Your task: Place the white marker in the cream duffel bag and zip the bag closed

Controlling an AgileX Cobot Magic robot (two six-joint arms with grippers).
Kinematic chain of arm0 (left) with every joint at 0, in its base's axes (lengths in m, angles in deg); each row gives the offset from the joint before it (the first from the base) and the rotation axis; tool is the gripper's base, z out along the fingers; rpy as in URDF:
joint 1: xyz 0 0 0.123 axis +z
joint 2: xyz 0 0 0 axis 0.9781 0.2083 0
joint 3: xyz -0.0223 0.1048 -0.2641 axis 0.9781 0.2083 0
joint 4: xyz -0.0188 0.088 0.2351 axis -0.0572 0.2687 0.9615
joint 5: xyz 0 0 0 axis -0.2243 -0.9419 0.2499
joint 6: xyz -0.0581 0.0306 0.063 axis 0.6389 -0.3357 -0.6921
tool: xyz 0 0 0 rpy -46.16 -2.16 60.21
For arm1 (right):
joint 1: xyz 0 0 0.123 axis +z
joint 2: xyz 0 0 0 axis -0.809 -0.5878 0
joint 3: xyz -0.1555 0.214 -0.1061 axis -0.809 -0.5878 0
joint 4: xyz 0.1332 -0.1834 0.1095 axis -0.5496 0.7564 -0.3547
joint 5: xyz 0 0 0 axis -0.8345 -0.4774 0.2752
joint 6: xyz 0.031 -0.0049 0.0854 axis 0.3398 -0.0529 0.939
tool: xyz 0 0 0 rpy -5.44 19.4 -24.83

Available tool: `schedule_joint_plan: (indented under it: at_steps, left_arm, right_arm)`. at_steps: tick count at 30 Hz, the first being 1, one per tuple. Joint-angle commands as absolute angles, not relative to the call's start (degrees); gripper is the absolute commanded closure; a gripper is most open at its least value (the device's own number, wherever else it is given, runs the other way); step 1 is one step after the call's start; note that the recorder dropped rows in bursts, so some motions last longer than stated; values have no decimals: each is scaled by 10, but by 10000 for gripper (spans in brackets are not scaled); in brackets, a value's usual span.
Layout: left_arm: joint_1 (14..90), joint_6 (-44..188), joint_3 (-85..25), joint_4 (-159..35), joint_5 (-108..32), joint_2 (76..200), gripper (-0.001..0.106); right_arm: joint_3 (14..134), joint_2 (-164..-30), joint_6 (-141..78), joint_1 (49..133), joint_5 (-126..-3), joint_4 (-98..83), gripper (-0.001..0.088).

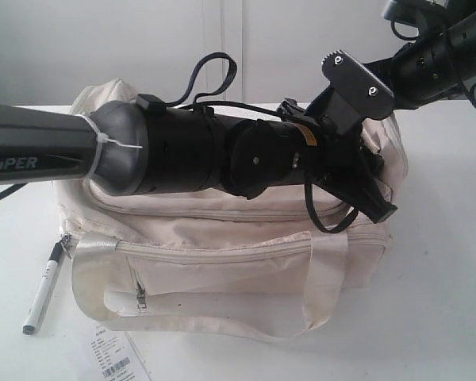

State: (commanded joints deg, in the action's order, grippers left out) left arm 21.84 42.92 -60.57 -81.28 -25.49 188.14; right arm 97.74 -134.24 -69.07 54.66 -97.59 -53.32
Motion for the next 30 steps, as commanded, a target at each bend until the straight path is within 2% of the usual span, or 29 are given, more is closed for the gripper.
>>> schedule_joint_plan:
  at_steps: [4, 7, 11, 15, 30]
  left_arm:
    - [218, 428, -624, -813, -258, 1895, 634]
    - [218, 428, -632, -813, -263, 1903, 680]
    - [218, 428, -634, -813, -286, 1903, 817]
    - [218, 426, -634, -813, -314, 1903, 1041]
    - [218, 425, -634, -809, -343, 1868, 1053]
  right_arm:
    - [977, -1342, -691, 547, -976, -533, 868]
    - [977, -1342, -691, 547, -976, -533, 868]
    - [977, -1342, -691, 547, -976, -533, 868]
    - [977, -1342, -691, 547, -976, -533, 868]
    - [977, -1342, -691, 547, -976, -533, 868]
